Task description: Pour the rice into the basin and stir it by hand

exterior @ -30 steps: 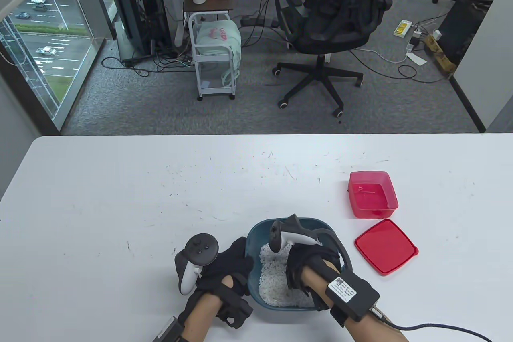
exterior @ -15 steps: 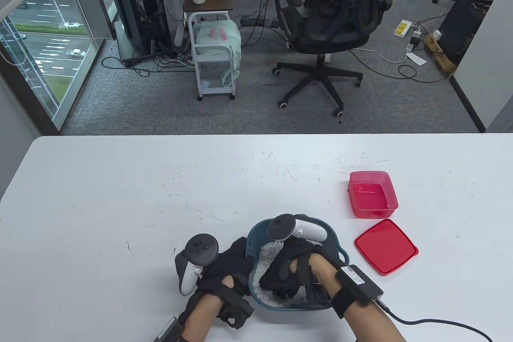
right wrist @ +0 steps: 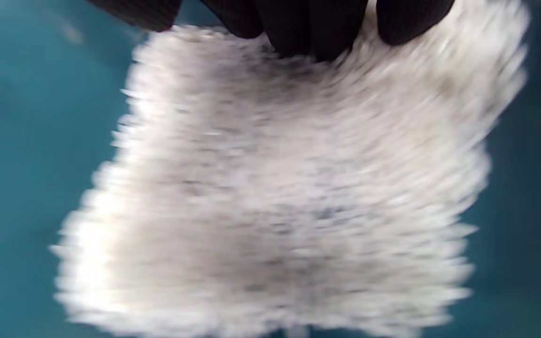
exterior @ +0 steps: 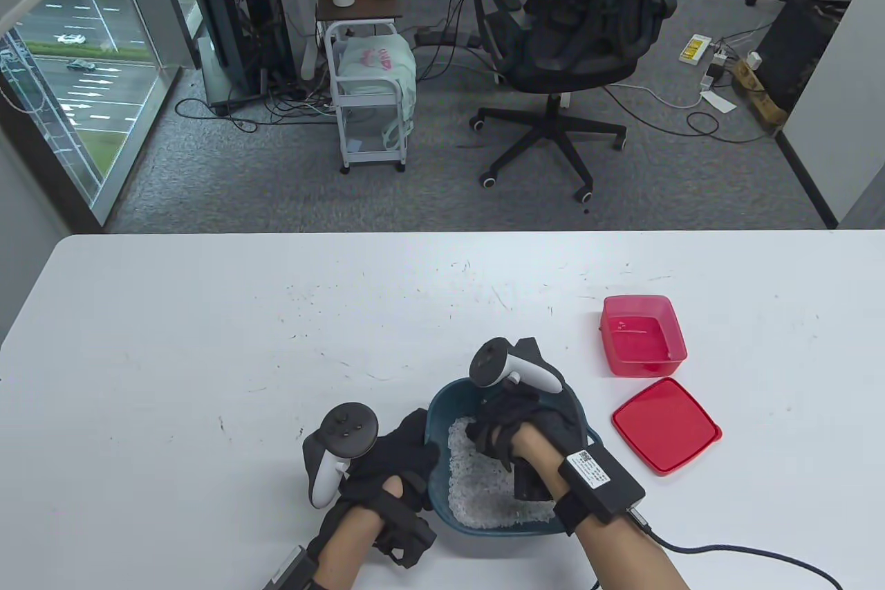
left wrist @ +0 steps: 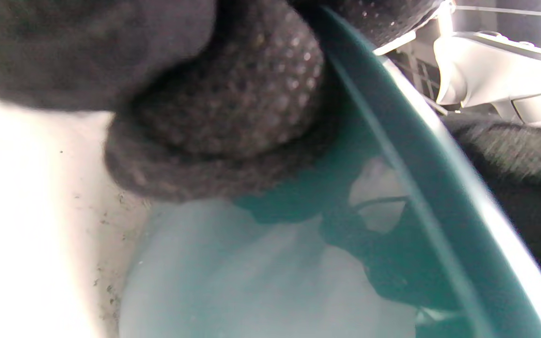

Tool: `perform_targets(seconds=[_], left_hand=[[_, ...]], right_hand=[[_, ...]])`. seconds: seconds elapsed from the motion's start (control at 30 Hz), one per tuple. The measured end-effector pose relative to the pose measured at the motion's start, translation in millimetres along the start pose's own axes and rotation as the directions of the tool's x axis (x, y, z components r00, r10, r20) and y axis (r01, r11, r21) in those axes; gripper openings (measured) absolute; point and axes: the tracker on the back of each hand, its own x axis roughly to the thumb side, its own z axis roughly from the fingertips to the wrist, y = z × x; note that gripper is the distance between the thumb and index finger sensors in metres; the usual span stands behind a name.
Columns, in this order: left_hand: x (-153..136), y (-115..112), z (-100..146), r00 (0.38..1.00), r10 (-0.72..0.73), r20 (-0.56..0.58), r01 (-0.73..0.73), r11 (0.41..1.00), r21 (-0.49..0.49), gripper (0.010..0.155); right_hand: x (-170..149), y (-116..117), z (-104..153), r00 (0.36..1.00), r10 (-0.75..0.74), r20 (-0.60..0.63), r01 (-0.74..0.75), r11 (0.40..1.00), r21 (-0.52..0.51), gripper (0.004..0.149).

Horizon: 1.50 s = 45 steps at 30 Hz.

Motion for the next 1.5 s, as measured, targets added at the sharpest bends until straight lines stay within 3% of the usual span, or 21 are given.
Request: perform_targets(seconds=[0.13, 0.37, 0.53, 0.63, 0.73, 0.93, 1.1, 1.3, 1.37, 1.5], left_hand=[[0.1, 0.1, 0.4, 1.000, 0.013, -0.009, -0.013, 1.000, 0.006, 0.068], [1.7, -1.6, 0.8, 1.000, 0.002, -0.011, -0.002, 1.000, 0.015, 0.067], [2.1, -2.0, 1.4, 1.000, 0.004, -0.017, -0.004, 1.000, 0.022, 0.067], [1.7, -2.0, 1.4, 1.000, 0.002, -0.019, -0.001, 1.000, 0.026, 0.067], [1.8, -1.6, 0.8, 1.000, -0.004, -0.010, 0.004, 1.000, 0.011, 0.067], [2.2, -1.3, -0.2, 1.000, -0.006, 0.005, 0.006, 1.000, -0.010, 0.068], [2.3, -1.0, -0.8, 1.000, -0.011, 0.009, 0.011, 1.000, -0.016, 0.068], [2.2, -1.1, -0.8, 1.000, -0.013, 0.007, 0.014, 1.000, -0.009, 0.068], [2.2, -1.3, -0.7, 1.000, -0.009, 0.004, 0.009, 1.000, -0.002, 0.067], [2.4, -0.8, -1.1, 1.000, -0.010, 0.001, 0.010, 1.000, 0.001, 0.067]], right_hand=[[-1.9, 13.2, 7.6, 0.983, 0.163, -0.083, -0.162, 0.987, 0.018, 0.067], [9.7, 42.2, 15.3, 0.960, 0.278, -0.026, -0.270, 0.949, 0.165, 0.066], [17.5, 47.1, 17.9, 0.971, 0.076, 0.226, -0.134, 0.957, 0.257, 0.066], [23.3, 44.0, 19.4, 0.919, -0.113, 0.377, -0.016, 0.946, 0.323, 0.066], [25.8, 44.1, 12.9, 0.843, -0.324, 0.430, 0.118, 0.890, 0.440, 0.068], [19.9, 25.0, 1.6, 0.827, -0.387, 0.408, 0.232, 0.896, 0.379, 0.070], [16.0, 11.2, -6.7, 0.874, -0.344, 0.342, 0.290, 0.936, 0.202, 0.069], [1.0, 0.4, -1.6, 0.991, -0.095, 0.094, 0.096, 0.995, -0.004, 0.065], [-2.5, 2.2, 0.5, 1.000, -0.003, 0.026, 0.004, 1.000, -0.023, 0.065], [-5.1, 13.5, 3.9, 0.977, 0.184, -0.104, -0.180, 0.982, 0.047, 0.064]])
